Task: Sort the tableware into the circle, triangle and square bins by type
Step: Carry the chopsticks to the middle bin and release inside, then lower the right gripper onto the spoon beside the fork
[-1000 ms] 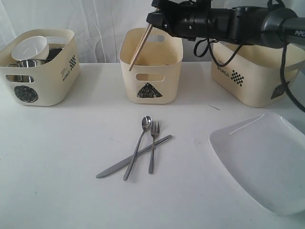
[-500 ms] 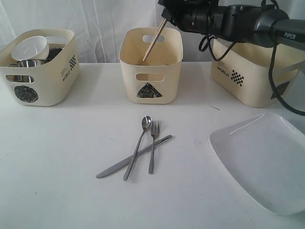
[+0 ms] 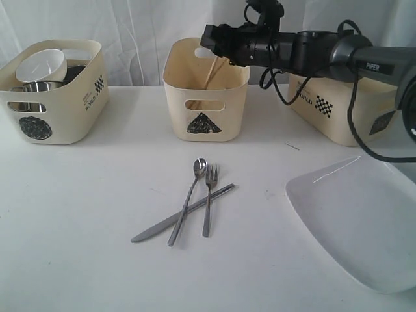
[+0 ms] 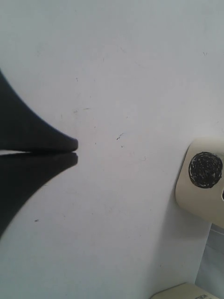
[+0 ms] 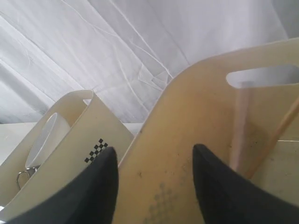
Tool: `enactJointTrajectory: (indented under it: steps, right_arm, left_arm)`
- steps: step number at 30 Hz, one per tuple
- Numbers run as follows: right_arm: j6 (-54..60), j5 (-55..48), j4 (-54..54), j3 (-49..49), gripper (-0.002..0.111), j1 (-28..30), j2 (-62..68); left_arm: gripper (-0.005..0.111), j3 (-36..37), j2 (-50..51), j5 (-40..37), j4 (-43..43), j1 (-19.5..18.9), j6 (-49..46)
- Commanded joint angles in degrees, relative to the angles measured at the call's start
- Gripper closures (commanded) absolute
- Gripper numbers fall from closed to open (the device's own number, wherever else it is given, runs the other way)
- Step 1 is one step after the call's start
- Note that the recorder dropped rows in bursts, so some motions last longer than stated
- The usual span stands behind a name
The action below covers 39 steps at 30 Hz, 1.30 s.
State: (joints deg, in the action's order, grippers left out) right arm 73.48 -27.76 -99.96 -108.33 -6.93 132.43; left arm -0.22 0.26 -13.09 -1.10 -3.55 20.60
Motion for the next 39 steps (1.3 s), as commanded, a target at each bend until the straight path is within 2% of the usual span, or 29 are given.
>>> enactJointTrajectory:
  steps: [1, 2, 5, 7, 11, 15, 18, 23, 27, 30, 33, 36, 39]
  right_arm:
    - [-7.6, -2.1, 1.2, -0.5, 0.066, 1.1, -2.7]
    - [-10.3, -2.8, 4.3, -0.5, 0.070, 1.3, -3.4]
    - [-18.8, -4.2, 18.4, -0.5, 0.092, 2.0, -6.4]
    - [-25.2, -6.2, 33.6, -0.5, 0.108, 2.0, -9.0]
    - [-37.6, -17.9, 62.3, -0.5, 0.108, 0.5, -13.1]
    - [-40.8, -36.0, 83.3, -0.2, 0.108, -4.2, -14.7]
    - [-46.7, -37.7, 85.5, 2.1, 0.108, -8.1, -15.8]
    - [-62.1, -38.7, 85.5, 5.1, 0.108, -18.5, -15.8]
    - [-66.4, -35.1, 90.1, 5.8, 0.108, -24.1, -15.1]
    - [-72.7, -32.2, 93.7, 5.8, 0.108, -25.6, -13.9]
    - [-79.9, -30.5, 92.5, 5.8, 0.108, -25.6, -12.2]
    - [-85.7, -31.2, 89.2, 5.8, 0.099, -25.6, -10.4]
    - [-82.3, -31.1, 90.3, 5.8, 0.096, -25.6, -9.1]
  left_arm:
    - [0.107, 0.2, -0.3, 0.3, 0.4, 0.3, 0.0]
    - [0.107, 0.2, -0.3, 0.3, 0.4, 0.3, 0.0]
    - [0.107, 0.2, -0.3, 0.3, 0.4, 0.3, 0.0]
    - [0.107, 0.2, -0.3, 0.3, 0.4, 0.3, 0.0]
    - [0.107, 0.2, -0.3, 0.3, 0.4, 0.3, 0.0]
    - [0.107, 0.2, -0.3, 0.3, 0.4, 0.3, 0.0]
    - [0.107, 0.2, -0.3, 0.3, 0.4, 0.3, 0.0]
    - [0.107, 0.2, -0.3, 0.3, 0.4, 0.3, 0.0]
    - [0.107, 0.2, -0.3, 0.3, 0.4, 0.3, 0.0]
    - [0.107, 0.2, -0.3, 0.3, 0.4, 0.3, 0.0]
    - [0.107, 0.2, -0.3, 0.3, 0.4, 0.3, 0.0]
    - [0.107, 0.2, -0.3, 0.3, 0.4, 0.3, 0.0]
    - [0.107, 0.2, -0.3, 0.3, 0.4, 0.3, 0.0]
